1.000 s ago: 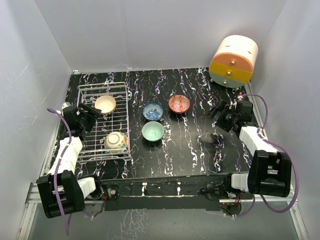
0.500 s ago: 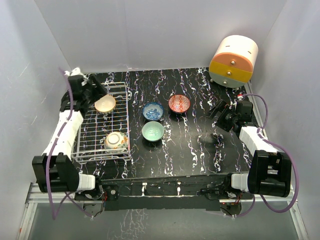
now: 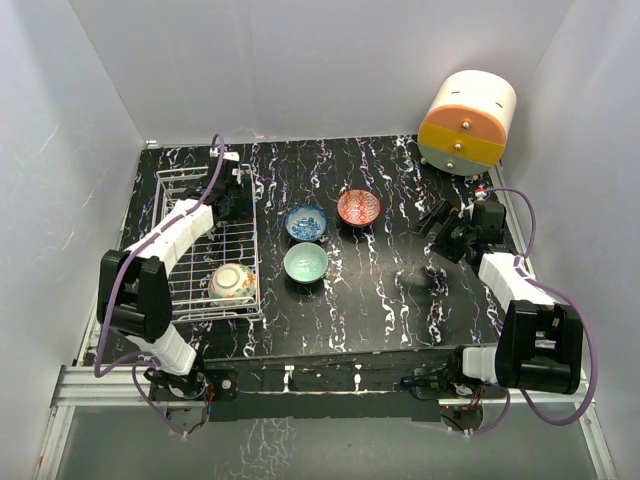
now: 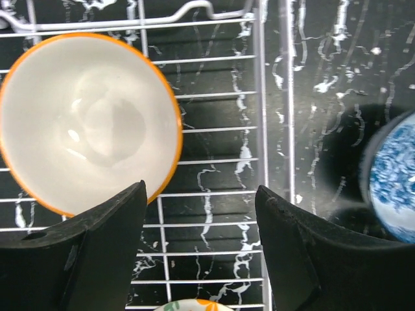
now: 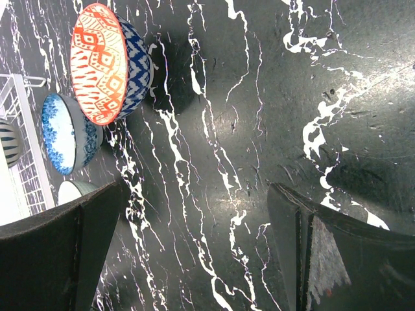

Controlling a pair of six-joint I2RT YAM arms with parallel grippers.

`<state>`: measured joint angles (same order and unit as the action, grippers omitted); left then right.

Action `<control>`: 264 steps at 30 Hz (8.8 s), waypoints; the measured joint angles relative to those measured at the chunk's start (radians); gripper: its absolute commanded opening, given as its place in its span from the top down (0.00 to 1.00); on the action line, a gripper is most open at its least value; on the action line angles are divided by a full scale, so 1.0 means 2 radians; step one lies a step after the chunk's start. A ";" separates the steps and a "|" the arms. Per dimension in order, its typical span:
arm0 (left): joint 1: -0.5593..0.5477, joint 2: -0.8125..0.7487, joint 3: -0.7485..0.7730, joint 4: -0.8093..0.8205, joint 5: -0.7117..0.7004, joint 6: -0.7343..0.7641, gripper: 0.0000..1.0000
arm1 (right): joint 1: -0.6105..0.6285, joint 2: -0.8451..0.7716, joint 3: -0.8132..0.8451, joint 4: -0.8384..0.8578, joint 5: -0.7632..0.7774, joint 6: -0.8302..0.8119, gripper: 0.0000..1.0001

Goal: Load the bowls into the dish rack

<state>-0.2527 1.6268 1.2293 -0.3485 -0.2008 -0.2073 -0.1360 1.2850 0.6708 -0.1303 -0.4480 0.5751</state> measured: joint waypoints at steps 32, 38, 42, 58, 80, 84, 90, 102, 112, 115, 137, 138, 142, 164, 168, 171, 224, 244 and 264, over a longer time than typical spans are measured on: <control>-0.005 0.051 -0.036 0.059 -0.102 0.034 0.72 | -0.001 0.006 -0.006 0.005 -0.008 0.001 0.01; -0.006 0.062 -0.036 0.066 -0.115 0.037 0.95 | -0.002 0.006 -0.006 0.006 -0.011 0.001 0.02; -0.008 0.061 -0.036 0.077 -0.133 0.038 1.00 | -0.002 0.006 -0.006 0.006 -0.011 0.001 0.01; -0.010 -0.027 -0.036 0.032 -0.055 -0.014 1.00 | -0.006 0.006 -0.006 0.006 -0.011 0.001 0.02; 0.121 -0.171 -0.325 0.494 0.299 -0.365 1.00 | -0.006 -0.005 -0.006 0.004 -0.011 0.001 0.02; 0.139 -0.134 -0.351 0.633 0.332 -0.424 1.00 | -0.006 -0.005 -0.006 0.004 -0.011 0.001 0.02; 0.146 -0.043 -0.367 0.794 0.371 -0.493 1.00 | -0.006 -0.005 -0.006 0.003 -0.009 0.001 0.02; 0.167 0.096 -0.342 0.939 0.409 -0.571 1.00 | -0.006 -0.002 -0.006 0.003 -0.004 0.001 0.02; 0.180 0.120 -0.348 0.974 0.418 -0.592 0.86 | -0.006 0.005 -0.006 0.001 -0.003 0.001 0.02; 0.189 0.094 -0.367 0.949 0.418 -0.581 0.76 | -0.006 0.006 -0.006 0.001 -0.003 0.001 0.02; 0.212 -0.096 -0.388 0.608 0.381 -0.438 0.44 | -0.008 0.006 -0.006 0.002 -0.004 0.000 0.02; 0.212 -0.108 -0.379 0.588 0.378 -0.431 0.43 | -0.008 0.006 -0.006 0.002 -0.004 0.000 0.02; 0.212 -0.159 -0.327 0.487 0.362 -0.391 0.40 | -0.008 0.006 -0.006 0.002 -0.006 0.001 0.02; 0.032 -0.030 0.025 0.010 0.117 -0.039 0.42 | -0.004 -0.004 0.014 -0.004 -0.014 0.005 0.02; 0.018 -0.004 0.022 -0.009 0.062 -0.021 0.46 | -0.004 -0.004 0.013 -0.003 -0.015 0.005 0.02; 0.009 0.001 0.016 -0.010 0.022 -0.011 0.59 | -0.004 -0.002 0.013 -0.003 -0.015 0.005 0.02; -0.013 -0.031 -0.069 0.091 -0.086 0.002 1.00 | -0.004 0.015 0.000 0.015 -0.017 0.004 0.02; 0.102 -0.194 -0.336 0.511 0.282 -0.309 1.00 | -0.004 0.009 0.000 0.011 -0.013 0.001 0.02; 0.154 0.030 -0.385 0.925 0.394 -0.448 1.00 | -0.004 0.009 0.000 0.009 -0.009 0.001 0.02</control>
<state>0.0563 1.6871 0.4595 1.5021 0.5869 -1.1038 -0.1440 1.3022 0.6712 -0.1116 -0.4660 0.5770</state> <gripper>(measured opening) 0.042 0.984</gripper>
